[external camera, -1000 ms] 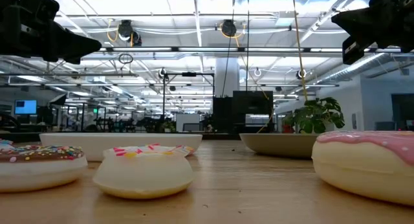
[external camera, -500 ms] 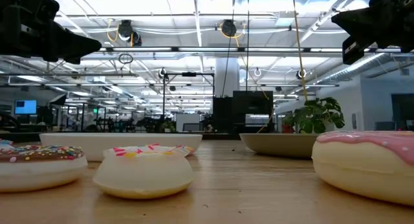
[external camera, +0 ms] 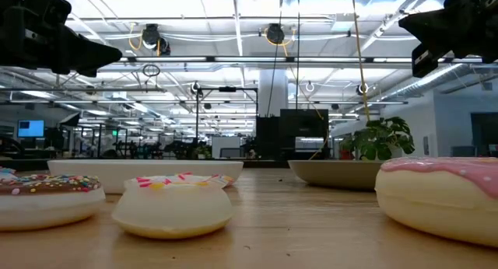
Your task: Pick & Place donuts
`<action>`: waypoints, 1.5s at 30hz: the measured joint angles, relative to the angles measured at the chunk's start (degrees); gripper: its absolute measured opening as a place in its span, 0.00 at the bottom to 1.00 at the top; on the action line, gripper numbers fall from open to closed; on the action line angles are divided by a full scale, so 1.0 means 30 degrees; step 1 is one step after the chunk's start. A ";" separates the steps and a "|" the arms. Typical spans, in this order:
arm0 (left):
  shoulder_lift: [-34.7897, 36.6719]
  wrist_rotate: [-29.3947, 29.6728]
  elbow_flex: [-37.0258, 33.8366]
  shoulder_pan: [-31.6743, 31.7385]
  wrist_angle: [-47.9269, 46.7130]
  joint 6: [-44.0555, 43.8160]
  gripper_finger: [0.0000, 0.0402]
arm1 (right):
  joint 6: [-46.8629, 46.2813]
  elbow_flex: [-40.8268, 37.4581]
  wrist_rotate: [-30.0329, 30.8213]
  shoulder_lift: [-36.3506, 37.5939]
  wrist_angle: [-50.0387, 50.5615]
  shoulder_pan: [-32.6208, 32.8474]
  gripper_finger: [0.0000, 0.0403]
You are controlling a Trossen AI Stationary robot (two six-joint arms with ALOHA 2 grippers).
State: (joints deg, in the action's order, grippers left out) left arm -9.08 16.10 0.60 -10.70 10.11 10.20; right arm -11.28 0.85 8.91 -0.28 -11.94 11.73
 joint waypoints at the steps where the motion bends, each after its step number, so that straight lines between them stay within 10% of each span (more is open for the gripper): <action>1: -0.0007 0.0000 -0.0001 0.0000 0.0000 0.0000 0.13 | 0.0002 0.0002 -0.0007 0.0003 -0.0003 0.0000 0.00; 45: -0.0002 0.0010 0.0007 0.0005 0.2000 -0.0112 0.13 | -0.0001 0.0003 -0.0001 -0.0004 0.0003 0.0000 0.00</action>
State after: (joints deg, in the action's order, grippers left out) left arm -9.09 16.13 0.62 -10.68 16.11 9.86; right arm -11.28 0.86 8.90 -0.30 -11.93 11.73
